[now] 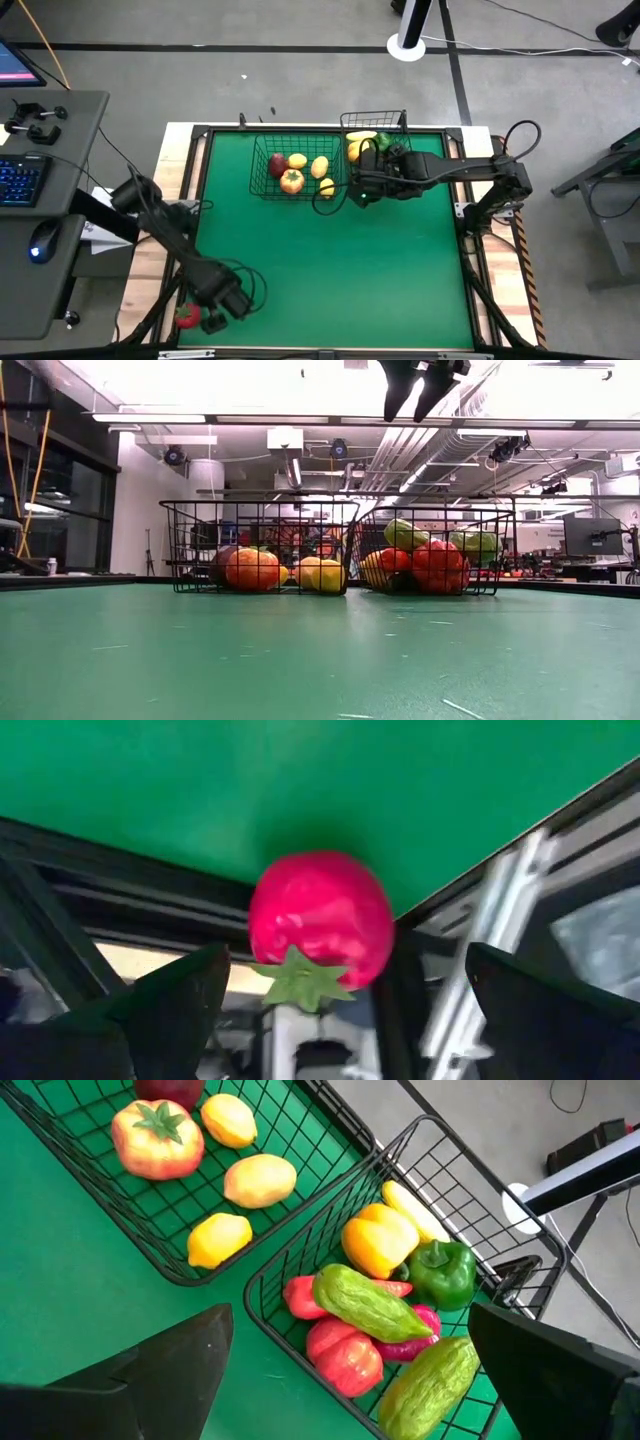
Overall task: Sort produce into baskets
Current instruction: Put the red tomato into the left wire basket
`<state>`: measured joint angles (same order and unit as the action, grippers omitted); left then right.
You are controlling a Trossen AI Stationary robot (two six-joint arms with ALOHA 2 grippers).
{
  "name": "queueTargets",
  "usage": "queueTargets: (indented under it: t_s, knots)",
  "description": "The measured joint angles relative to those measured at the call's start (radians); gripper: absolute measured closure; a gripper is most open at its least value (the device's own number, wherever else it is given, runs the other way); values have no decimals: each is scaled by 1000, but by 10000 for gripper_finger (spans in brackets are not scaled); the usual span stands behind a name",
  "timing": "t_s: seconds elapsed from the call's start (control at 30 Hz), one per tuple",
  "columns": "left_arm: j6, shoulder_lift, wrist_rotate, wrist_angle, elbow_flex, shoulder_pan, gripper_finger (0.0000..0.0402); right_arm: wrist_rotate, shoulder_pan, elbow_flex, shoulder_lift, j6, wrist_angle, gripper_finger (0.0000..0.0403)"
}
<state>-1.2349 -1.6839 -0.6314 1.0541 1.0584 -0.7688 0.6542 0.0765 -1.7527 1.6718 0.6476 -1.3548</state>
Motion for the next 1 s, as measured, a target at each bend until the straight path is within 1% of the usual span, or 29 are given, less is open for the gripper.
queueTargets:
  t_s: [0.13,0.43,0.57,0.63,0.73,0.83,0.9,0.97,1.0]
  knots:
    - [-2,-49,-17,-1,0,-48,7,0,0,0,0,-1,1,6]
    - [-18,-109,-35,-6,1,-156,7,9,0,0,0,-2,1,6]
    - [17,-146,-36,-13,1,-177,7,20,0,0,0,-2,1,6]
    - [37,-161,-20,-14,1,-177,7,26,0,0,0,-2,1,6]
    - [60,-167,40,-26,1,-174,12,27,0,0,0,-2,3,6]
    - [85,-166,49,-47,1,-174,42,27,0,0,0,-2,3,6]
    - [104,-154,61,-49,1,-174,80,27,0,0,0,-2,2,6]
    - [125,-126,96,-51,1,-170,125,27,0,0,1,-2,1,6]
    - [137,-106,119,-49,1,-164,137,27,0,0,1,-2,-2,6]
